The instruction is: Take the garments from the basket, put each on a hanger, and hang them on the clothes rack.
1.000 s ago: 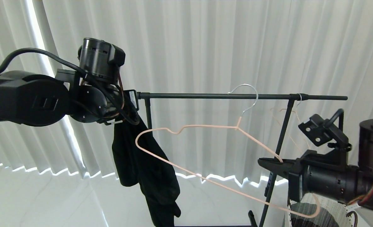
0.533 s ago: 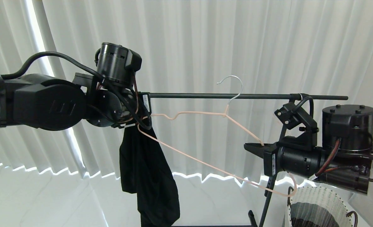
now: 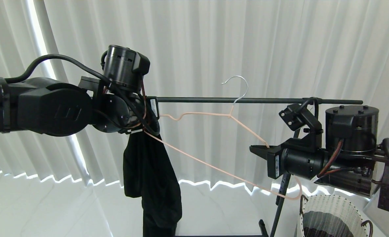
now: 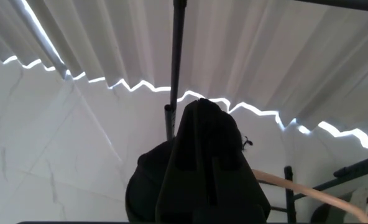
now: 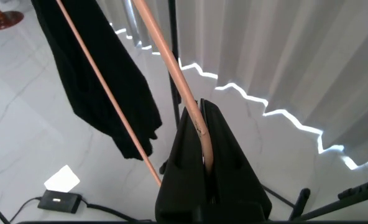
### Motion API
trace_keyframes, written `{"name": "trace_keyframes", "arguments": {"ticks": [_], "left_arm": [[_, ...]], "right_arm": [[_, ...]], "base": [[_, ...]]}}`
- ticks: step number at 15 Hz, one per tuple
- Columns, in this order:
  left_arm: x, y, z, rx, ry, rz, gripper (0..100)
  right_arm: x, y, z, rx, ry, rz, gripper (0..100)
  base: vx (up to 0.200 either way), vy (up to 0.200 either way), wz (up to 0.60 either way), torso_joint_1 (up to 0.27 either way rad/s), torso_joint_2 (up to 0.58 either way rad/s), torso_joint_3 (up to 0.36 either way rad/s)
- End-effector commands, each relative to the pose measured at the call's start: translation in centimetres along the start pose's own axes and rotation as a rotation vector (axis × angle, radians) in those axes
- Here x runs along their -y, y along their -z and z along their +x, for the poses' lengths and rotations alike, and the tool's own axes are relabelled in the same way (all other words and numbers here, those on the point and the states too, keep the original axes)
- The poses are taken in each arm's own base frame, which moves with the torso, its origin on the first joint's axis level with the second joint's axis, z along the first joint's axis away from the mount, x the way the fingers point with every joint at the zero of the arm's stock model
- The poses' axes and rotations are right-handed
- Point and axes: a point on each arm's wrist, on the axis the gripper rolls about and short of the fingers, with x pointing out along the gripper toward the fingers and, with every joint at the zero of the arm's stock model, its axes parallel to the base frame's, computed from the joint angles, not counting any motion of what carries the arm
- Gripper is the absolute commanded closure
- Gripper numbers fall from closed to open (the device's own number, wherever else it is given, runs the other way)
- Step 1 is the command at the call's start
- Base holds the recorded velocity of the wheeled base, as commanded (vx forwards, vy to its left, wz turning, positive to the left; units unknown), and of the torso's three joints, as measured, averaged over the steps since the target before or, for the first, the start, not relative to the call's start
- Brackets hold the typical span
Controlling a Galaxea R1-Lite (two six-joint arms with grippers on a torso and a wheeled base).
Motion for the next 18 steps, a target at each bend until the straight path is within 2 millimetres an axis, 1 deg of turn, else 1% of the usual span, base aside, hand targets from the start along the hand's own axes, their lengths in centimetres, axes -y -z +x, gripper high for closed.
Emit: {"name": "trace_keyframes", "arguments": {"ticks": [1, 6, 8, 11, 14, 16, 18], "left_arm": [[0.1, 0.0, -0.3, 0.004, 0.008, 0.0, 100], [2.6, 0.8, -1.9, 0.003, 0.091, 0.029, 100], [3.6, 0.5, -2.7, 0.017, 0.126, -0.003, 100], [4.3, 0.1, -3.4, 0.029, 0.168, -0.013, 100], [5.4, 0.6, -4.3, 0.025, 0.211, 0.007, 100], [6.0, 1.0, -4.9, 0.021, 0.235, 0.021, 100], [6.1, 0.8, -5.2, 0.028, 0.242, 0.016, 100]], "right_arm": [[-0.3, 0.0, 0.4, -0.005, -0.01, -0.004, 100], [-1.0, 0.4, 1.1, -0.015, -0.007, -0.011, 100], [-1.4, 0.4, 1.5, -0.015, -0.012, -0.017, 100], [-3.1, 1.0, 1.8, -0.039, -0.063, -0.035, 100], [-5.0, 1.9, 2.9, -0.042, -0.088, -0.037, 100], [-5.8, 1.8, 3.6, -0.036, -0.093, -0.024, 100], [-6.1, 1.2, 4.5, -0.01, -0.055, 0.027, 100]], "base": [[0.0, 0.0, 0.0, 0.0, 0.0, 0.0], [0.0, 0.0, 0.0, 0.0, 0.0, 0.0], [0.0, 0.0, 0.0, 0.0, 0.0, 0.0], [0.0, 0.0, 0.0, 0.0, 0.0, 0.0], [0.0, 0.0, 0.0, 0.0, 0.0, 0.0], [0.0, 0.0, 0.0, 0.0, 0.0, 0.0], [0.0, 0.0, 0.0, 0.0, 0.0, 0.0]]}}
